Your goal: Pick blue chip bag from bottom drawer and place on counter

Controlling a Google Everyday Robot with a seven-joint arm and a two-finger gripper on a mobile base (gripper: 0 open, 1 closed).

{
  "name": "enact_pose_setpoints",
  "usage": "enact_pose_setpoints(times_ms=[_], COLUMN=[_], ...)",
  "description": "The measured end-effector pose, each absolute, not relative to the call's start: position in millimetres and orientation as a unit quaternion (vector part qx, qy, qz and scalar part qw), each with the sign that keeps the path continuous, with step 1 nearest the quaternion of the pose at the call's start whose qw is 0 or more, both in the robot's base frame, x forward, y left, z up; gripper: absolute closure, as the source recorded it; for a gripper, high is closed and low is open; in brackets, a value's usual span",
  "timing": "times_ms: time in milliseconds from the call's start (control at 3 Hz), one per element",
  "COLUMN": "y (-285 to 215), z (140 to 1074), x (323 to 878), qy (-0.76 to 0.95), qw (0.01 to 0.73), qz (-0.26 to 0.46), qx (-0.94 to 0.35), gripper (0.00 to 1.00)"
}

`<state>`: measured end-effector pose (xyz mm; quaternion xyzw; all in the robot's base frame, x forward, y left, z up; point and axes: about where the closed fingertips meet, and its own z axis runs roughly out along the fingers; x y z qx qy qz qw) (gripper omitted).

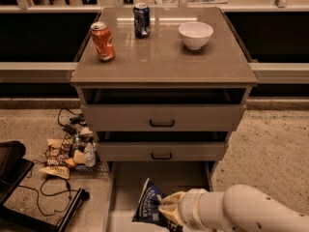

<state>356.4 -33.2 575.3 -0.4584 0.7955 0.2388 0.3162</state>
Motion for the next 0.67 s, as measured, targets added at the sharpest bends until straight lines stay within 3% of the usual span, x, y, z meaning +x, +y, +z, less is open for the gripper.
enact_pose_setpoints(times_ms=[333,667], y=[-60.2,-60.2], z=[637.6,637.6], x=[385.4,385.4], qy=[0.805,0.805], qw=[0.351,0.351], qz=[0.212,0.212], qx=[-0.430,-0.430], gripper=[1.00,1.00])
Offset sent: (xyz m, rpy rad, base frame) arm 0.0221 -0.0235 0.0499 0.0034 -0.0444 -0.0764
